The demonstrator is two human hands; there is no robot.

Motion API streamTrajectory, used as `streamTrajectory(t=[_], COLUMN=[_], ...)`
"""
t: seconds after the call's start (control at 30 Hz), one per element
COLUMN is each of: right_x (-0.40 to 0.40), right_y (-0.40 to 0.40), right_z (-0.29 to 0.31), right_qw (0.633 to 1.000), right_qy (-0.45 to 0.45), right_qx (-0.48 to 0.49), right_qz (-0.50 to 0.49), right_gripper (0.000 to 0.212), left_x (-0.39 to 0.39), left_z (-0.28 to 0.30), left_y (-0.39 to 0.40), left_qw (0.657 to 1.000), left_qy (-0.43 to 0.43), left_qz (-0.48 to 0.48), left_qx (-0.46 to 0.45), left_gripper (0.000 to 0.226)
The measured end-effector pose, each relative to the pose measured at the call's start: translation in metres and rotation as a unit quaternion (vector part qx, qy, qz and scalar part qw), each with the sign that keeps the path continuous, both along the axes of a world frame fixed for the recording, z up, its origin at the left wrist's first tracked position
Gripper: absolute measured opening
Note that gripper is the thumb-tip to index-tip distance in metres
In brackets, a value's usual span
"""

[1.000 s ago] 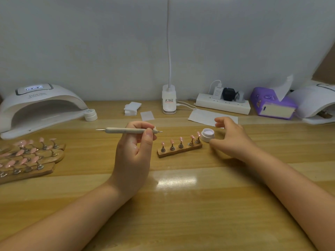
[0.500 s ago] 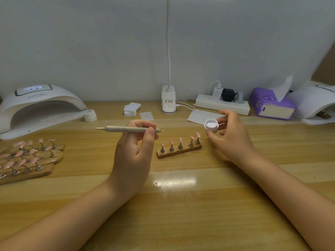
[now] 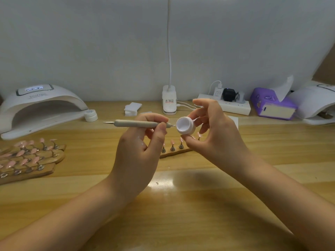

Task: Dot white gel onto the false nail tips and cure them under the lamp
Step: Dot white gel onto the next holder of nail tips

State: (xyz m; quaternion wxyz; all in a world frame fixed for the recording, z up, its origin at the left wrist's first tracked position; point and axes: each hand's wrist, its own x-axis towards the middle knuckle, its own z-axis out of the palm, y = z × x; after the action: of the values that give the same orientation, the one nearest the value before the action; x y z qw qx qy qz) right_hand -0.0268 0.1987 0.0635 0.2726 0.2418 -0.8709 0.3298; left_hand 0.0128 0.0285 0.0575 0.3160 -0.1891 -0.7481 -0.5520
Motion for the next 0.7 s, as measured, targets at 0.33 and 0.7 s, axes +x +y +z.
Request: streamTrajectory(t=[0.33,0.7], right_x=[0.0054,0.0058], right_y=[-0.0039,-0.0062], right_z=[0.0000,-0.0024], right_qw=[1.000,0.999], right_qy=[0.005,0.016], right_qx=[0.010,0.024], right_qz=[0.011,0.014], right_gripper=[0.072,0.075], left_x=[-0.0006,-0.0019], left_z=[-0.0008,-0.0016], left_y=[-0.0002,-0.0009], left_qw=[0.999,0.999], left_qy=[-0.020,-0.026], left_qz=[0.010,0.014], left_qx=[-0.028,-0.042], left_gripper=[0.009,0.008])
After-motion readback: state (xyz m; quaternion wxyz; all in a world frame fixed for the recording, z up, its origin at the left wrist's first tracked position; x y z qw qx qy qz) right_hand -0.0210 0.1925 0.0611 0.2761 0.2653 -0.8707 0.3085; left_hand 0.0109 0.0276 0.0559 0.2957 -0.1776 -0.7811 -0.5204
